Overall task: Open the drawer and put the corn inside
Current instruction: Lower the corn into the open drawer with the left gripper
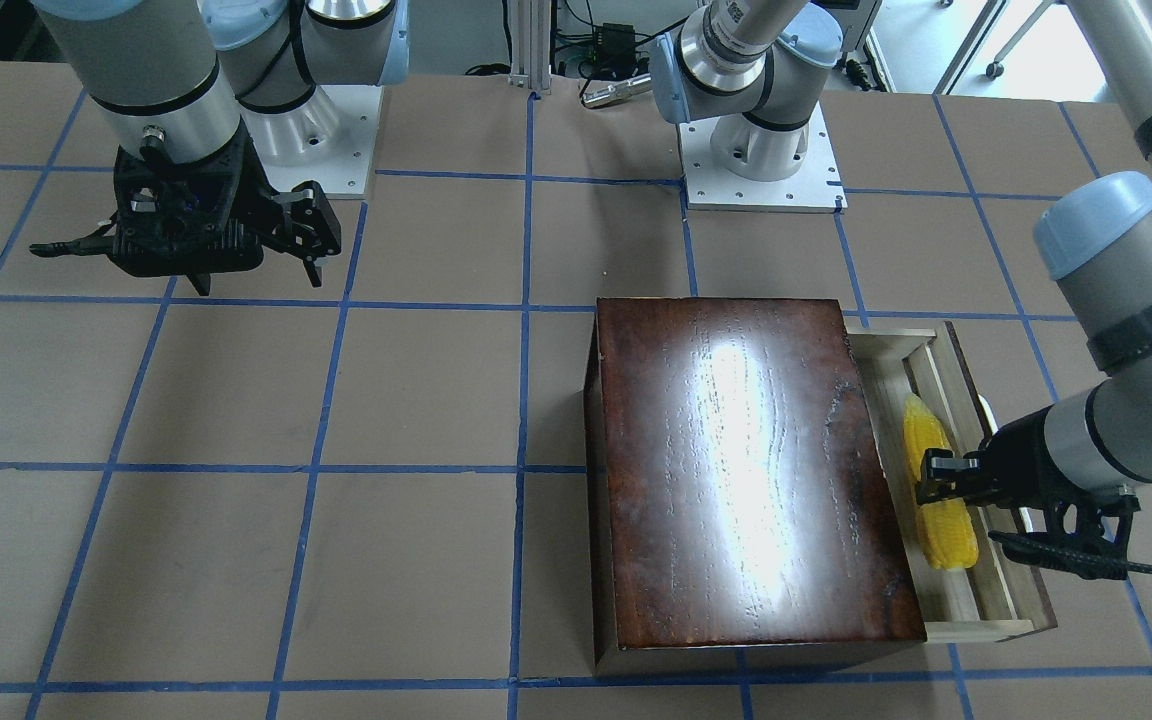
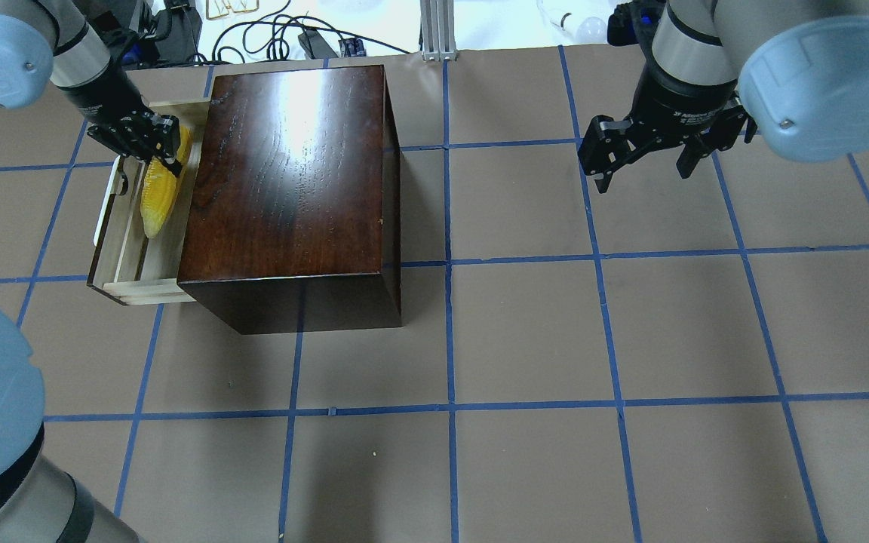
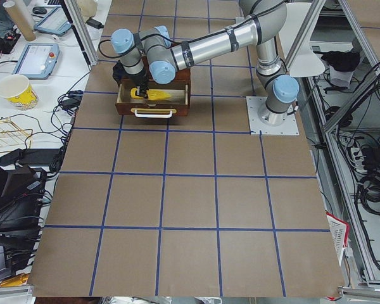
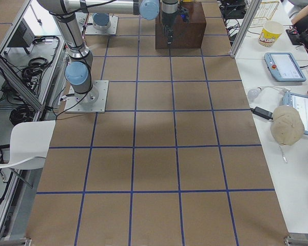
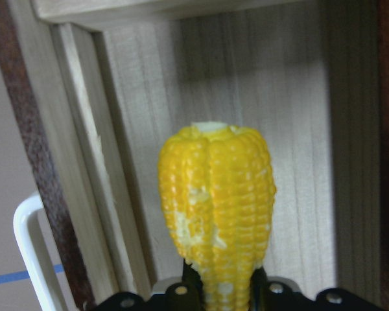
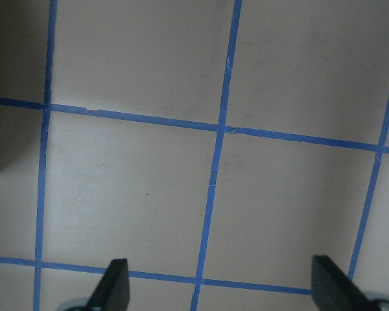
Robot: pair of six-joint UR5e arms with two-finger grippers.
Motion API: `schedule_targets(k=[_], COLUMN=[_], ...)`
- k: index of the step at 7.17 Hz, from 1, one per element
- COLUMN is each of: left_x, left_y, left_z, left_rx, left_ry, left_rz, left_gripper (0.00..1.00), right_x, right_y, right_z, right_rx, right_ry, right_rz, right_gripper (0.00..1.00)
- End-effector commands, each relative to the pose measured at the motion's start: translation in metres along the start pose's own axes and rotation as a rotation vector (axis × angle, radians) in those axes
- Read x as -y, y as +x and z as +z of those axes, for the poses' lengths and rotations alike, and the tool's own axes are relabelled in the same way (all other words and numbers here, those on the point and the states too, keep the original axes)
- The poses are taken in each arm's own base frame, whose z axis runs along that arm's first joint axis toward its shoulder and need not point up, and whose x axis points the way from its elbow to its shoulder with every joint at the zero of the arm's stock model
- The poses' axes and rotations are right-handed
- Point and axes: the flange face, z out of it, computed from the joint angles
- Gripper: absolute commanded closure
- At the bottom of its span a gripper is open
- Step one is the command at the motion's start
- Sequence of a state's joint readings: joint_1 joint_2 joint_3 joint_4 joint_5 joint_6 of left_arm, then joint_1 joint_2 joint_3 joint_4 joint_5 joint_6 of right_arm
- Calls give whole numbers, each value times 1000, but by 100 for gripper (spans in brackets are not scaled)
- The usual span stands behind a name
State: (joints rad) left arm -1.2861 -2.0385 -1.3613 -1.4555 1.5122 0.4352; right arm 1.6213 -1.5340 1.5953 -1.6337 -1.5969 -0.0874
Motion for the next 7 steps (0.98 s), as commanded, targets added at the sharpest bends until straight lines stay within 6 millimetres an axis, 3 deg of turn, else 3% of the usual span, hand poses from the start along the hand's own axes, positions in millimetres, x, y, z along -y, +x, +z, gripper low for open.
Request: schedule_targets(k=[1,2,3,4,7], left_x=[4,5,5,4,0], left_y=[-3,-3,-3,-3,10], left_z=[12,12,12,10,-16], left_rx=[-8,-9,-10,-6,12], left_ry=[-10,-9,-8,-7,29], left_rz=[1,-1,1,11,19], left_gripper=[37,25,8,0,0], right_x=[0,0,0,0,0], right_y=[0,0,0,2,2], right_z=[0,0,0,0,0], right_rx=[0,0,0,0,0], right_ry=[0,0,0,0,0], right_rz=[0,0,0,3,3], right_gripper=[0,0,0,0,0])
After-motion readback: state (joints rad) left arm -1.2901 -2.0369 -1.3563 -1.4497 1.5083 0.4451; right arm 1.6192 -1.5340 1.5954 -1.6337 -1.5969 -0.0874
